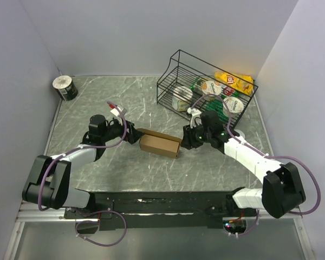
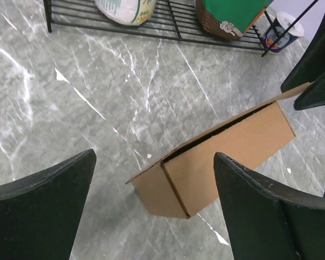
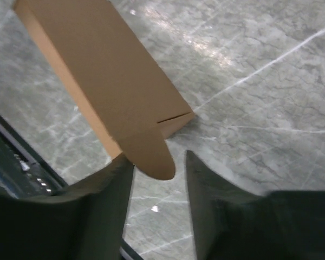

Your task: Fold the paper box

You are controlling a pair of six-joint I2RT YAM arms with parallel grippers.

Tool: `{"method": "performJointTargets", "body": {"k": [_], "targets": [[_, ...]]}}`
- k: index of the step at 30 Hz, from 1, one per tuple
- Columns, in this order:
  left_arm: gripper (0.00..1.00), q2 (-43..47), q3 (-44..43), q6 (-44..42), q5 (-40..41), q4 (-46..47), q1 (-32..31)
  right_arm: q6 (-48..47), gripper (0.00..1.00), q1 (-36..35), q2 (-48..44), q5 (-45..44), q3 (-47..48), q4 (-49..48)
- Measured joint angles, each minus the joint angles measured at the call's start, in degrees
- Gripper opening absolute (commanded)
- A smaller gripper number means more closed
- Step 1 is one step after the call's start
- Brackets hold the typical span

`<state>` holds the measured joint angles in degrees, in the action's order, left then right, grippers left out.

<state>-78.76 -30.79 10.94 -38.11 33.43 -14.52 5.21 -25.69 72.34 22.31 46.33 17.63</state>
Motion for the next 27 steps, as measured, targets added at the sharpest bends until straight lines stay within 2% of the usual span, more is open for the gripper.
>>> {"method": "performJointTargets", "body": {"k": [19, 27], "targets": [[0.99, -1.4, -5.1, -5.7, -1.4, -9.3, 1.1, -9.1, 0.17, -0.8, 4.0, -6.2, 4.7, 1.3], [0.96, -4.5, -10.8, -7.5, -5.7, -12.6, 2.8, -12.2, 0.06, -0.8, 4.1, -5.9, 4.5, -0.8]]}}
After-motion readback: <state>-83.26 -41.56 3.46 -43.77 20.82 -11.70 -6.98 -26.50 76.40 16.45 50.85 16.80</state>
